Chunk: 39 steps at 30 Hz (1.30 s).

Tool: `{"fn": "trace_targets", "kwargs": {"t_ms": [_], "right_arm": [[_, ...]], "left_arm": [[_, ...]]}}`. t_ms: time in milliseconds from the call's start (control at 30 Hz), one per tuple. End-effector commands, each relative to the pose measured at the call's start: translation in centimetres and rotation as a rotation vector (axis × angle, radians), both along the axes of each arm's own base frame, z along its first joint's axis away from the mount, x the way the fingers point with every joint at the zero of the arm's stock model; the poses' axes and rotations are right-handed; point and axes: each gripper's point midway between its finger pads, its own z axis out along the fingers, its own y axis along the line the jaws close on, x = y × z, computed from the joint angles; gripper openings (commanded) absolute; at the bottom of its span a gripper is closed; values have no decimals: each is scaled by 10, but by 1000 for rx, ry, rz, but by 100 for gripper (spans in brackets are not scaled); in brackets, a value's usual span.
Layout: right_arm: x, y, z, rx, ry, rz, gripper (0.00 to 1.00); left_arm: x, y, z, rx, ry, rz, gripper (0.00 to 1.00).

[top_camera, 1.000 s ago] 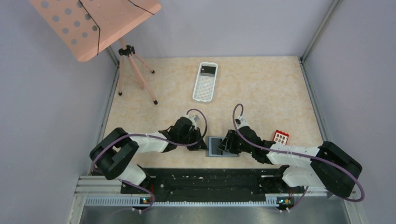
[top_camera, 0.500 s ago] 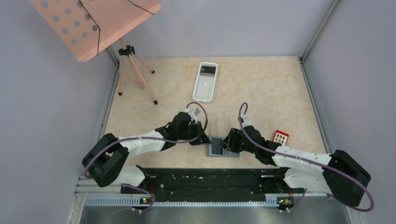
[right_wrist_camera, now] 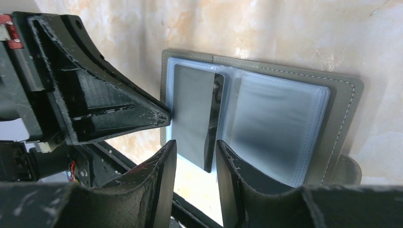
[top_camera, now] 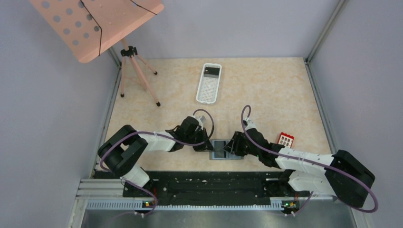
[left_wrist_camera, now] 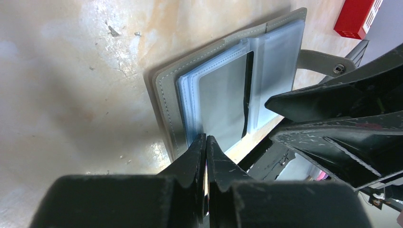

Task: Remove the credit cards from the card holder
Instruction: Remove the credit card from the card holder.

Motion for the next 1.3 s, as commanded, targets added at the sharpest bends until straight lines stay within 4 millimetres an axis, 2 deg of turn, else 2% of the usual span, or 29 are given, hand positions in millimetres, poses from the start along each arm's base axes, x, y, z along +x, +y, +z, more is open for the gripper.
{"fn": "trace_targets", "kwargs": {"t_ms": [0, 300, 533, 1267], "right_arm": [[16, 15, 19, 40, -47, 4, 37], [18, 12, 3, -4, -17, -13, 37], [17, 14, -2, -10, 0, -8, 37], [12, 18, 1, 72, 41, -17, 38]], "left_arm": [[3, -1, -5, 4, -28, -10, 6], [-1, 3, -10, 12, -14, -9, 6], [-4, 4, -12, 6, -3, -8, 6], [-7, 5, -15, 5, 6, -3, 6]]}}
